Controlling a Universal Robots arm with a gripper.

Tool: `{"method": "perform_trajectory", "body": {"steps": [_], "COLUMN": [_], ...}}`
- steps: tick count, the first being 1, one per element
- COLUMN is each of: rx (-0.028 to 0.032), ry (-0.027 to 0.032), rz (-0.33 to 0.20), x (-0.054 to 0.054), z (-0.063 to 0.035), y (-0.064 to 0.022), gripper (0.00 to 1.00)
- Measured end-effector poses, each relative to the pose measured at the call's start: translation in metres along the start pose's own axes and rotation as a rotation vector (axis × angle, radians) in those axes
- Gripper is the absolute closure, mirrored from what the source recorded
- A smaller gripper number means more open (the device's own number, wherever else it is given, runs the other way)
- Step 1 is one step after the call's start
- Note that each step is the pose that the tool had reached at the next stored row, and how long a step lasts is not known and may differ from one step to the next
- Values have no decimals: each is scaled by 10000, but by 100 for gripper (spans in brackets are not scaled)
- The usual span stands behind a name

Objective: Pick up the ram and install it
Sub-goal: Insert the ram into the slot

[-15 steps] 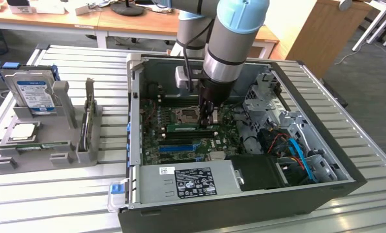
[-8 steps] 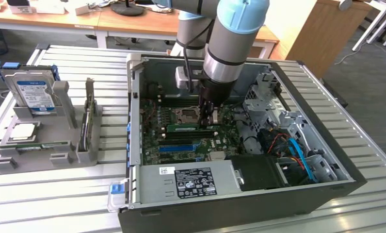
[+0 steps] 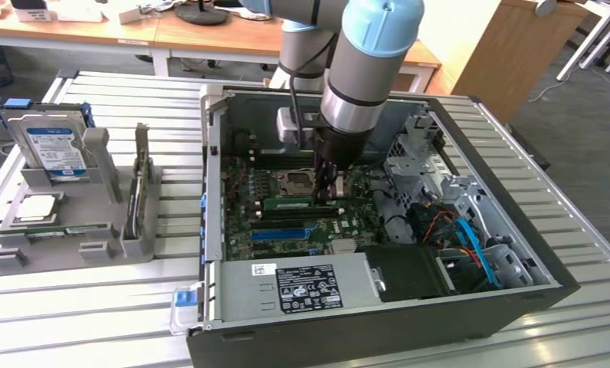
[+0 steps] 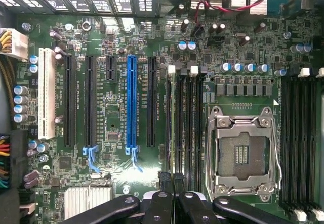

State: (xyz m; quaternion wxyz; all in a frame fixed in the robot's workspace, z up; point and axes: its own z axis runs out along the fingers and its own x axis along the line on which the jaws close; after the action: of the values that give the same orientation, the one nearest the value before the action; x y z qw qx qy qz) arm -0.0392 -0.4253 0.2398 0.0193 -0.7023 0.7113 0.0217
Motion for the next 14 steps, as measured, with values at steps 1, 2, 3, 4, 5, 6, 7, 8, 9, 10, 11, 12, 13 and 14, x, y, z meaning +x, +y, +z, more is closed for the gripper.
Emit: {"method": "perform_trajectory", "body": {"steps": [1,2,3,4,5,6,7,8,9,10,11,12,13,14], "rx": [0,-1,-1,-1,-1,0,1,1,0,0,-1,-1,-2,0], "ry": [0,2,2,2,2,-1,-4,-2,0,0,2,3,4,1], "rz": [-1,0,-1,0,0,0,-1,-1,-1,-1,-1,0,1,3], "x": [0,1,1,1,1,0,0,1,2,2,3,3,3,3], "z": [5,7,7,7,7,11,18,25,30,36,39,39,40,42], "y": [0,0,0,0,0,0,0,0,0,0,0,0,0,0], "gripper": [88,88,88,88,88,88,88,88,88,88,88,88,88,88]}}
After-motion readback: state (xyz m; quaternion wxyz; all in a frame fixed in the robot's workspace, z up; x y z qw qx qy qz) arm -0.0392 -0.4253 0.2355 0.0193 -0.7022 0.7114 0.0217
